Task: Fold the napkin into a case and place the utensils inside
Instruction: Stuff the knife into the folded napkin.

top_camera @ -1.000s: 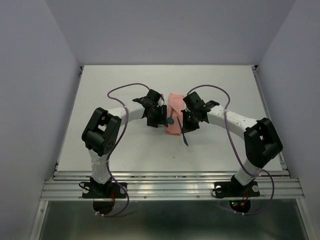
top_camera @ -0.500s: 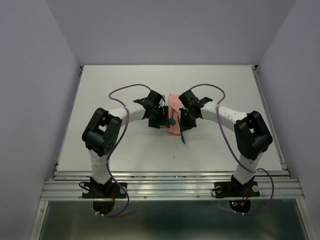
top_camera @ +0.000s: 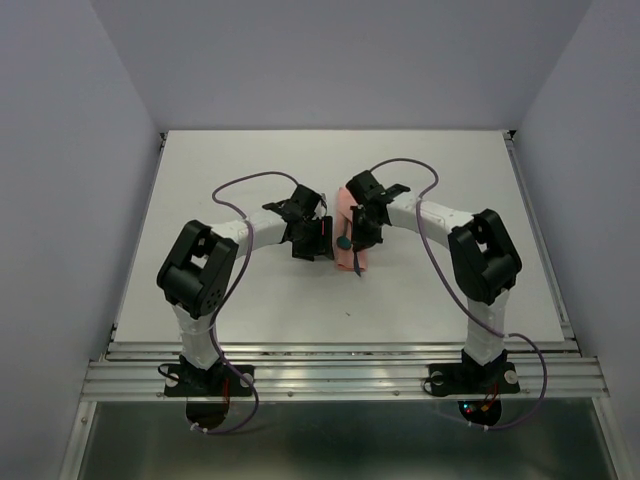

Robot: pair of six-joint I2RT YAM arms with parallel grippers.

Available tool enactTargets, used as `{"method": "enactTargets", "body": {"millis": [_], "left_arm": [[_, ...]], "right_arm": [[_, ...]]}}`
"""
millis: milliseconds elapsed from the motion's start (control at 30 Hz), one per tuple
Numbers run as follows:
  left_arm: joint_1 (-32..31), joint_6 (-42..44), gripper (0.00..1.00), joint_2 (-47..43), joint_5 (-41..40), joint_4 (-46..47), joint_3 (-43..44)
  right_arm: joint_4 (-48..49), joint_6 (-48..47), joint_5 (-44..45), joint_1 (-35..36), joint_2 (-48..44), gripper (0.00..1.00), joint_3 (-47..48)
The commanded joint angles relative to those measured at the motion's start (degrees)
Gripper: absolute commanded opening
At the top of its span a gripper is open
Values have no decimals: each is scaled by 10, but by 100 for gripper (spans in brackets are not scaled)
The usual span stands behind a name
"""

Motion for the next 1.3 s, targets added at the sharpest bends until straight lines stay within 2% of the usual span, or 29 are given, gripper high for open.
{"method": "enactTargets", "body": {"millis": [0,700,800,867,900,967,1167,1267], "left_arm": [[3,14,68,-27,-10,-22,-12],[3,20,68,-2,-8,-27,-4],[3,20,68,-1,-6,-22,-9],[3,19,68,1,-6,-22,-8],[3,20,68,1,-6,-23,-8],[3,20,68,2,-6,-22,-8],[3,21,68,7,-5,-21,-6],[3,23,68,9,-4,-21,-6]], "right_arm": [[-10,13,48,3,4,1,34],[-12,2,124,-13,69,2,116],[-6,-1,127,-13,74,9,122],[-5,-4,123,-13,74,19,121],[-4,-4,119,-13,72,29,120],[5,-4,112,-13,65,34,106],[18,5,102,-13,36,33,67],[22,8,102,-13,28,27,52]]}}
